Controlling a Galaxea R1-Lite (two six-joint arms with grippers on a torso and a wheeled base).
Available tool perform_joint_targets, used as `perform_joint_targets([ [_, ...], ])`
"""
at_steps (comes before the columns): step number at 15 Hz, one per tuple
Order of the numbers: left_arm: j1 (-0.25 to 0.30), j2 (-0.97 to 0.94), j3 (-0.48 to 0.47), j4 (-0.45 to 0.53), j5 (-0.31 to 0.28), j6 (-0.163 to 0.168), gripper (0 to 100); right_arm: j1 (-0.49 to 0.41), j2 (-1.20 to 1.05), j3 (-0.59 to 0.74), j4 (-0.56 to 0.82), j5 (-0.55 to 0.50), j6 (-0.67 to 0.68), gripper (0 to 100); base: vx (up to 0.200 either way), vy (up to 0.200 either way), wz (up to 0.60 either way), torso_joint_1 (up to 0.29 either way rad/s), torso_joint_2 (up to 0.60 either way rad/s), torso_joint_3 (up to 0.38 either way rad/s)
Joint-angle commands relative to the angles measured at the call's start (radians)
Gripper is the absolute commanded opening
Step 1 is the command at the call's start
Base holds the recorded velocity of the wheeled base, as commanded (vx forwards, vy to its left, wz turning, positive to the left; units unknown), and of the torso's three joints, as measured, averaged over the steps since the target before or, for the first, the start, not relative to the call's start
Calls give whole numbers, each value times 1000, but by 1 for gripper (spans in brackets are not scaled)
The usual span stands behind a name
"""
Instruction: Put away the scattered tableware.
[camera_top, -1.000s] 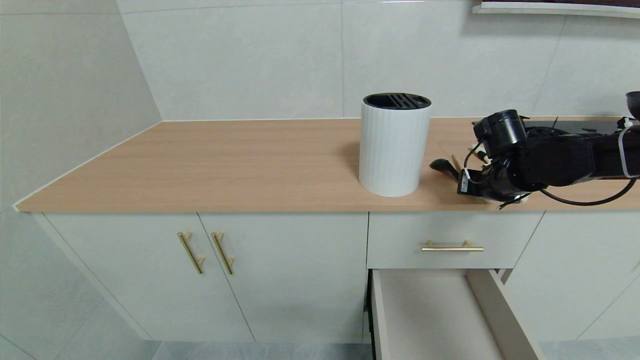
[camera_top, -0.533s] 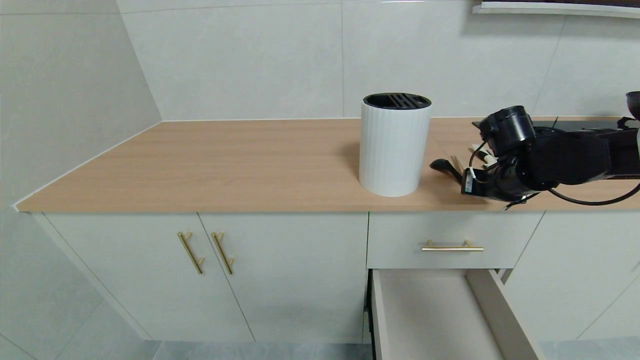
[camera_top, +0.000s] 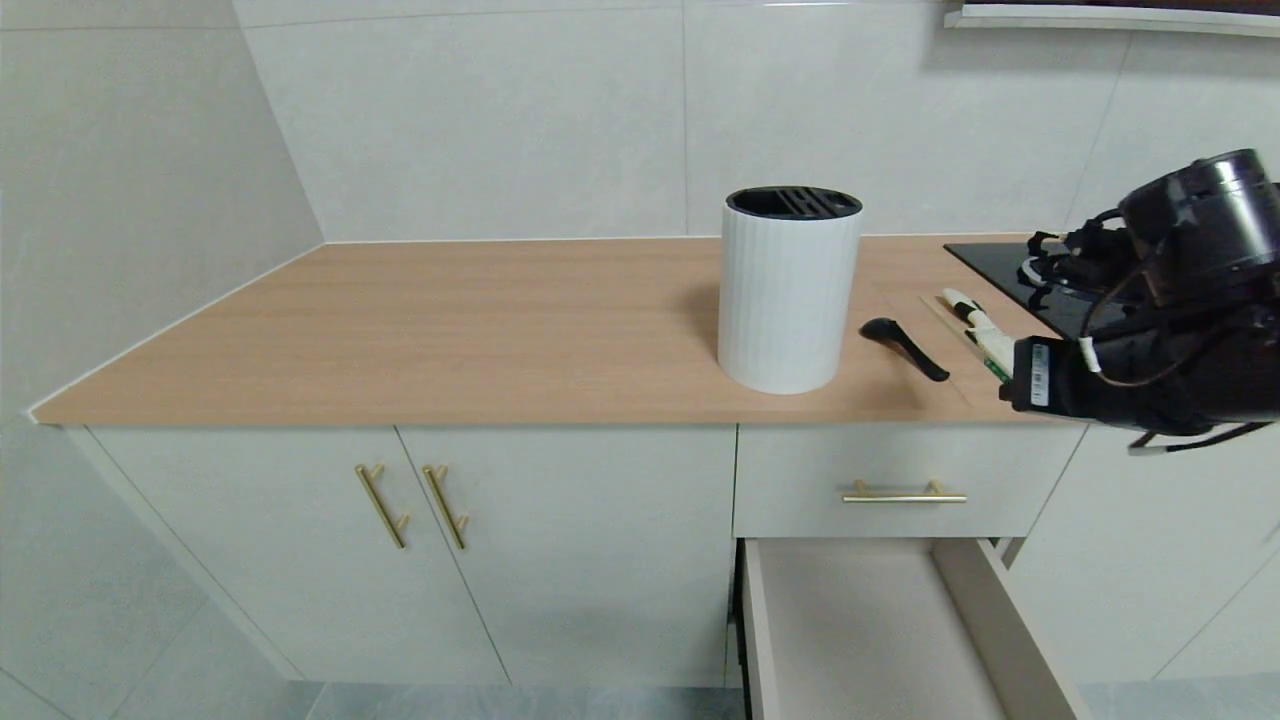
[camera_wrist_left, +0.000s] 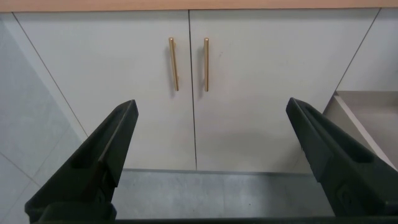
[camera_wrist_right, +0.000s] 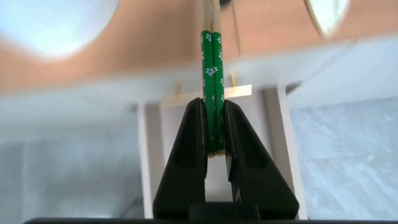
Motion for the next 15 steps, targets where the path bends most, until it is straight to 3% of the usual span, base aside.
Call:
perform_joint_targets([
  [1, 0, 2, 0, 0, 1, 0, 100, 59, -198, 45, 114, 85, -1, 0, 0, 0, 0, 0, 0, 0],
  [3, 0, 2, 0, 0, 1, 0, 100, 70, -258, 36, 226, 201, -11, 0, 0, 0, 0, 0, 0, 0],
  [5, 0, 2, 0, 0, 1, 0, 100, 70, -284, 44, 304, 251, -76, 0, 0, 0, 0, 0, 0, 0],
  [8, 0, 2, 0, 0, 1, 1, 100, 70, -284, 71, 305, 413, -102, 0, 0, 0, 0, 0, 0, 0],
  [15, 0, 2, 0, 0, 1, 0, 100, 70, -253, 119, 304, 445, -165, 0, 0, 0, 0, 0, 0, 0],
])
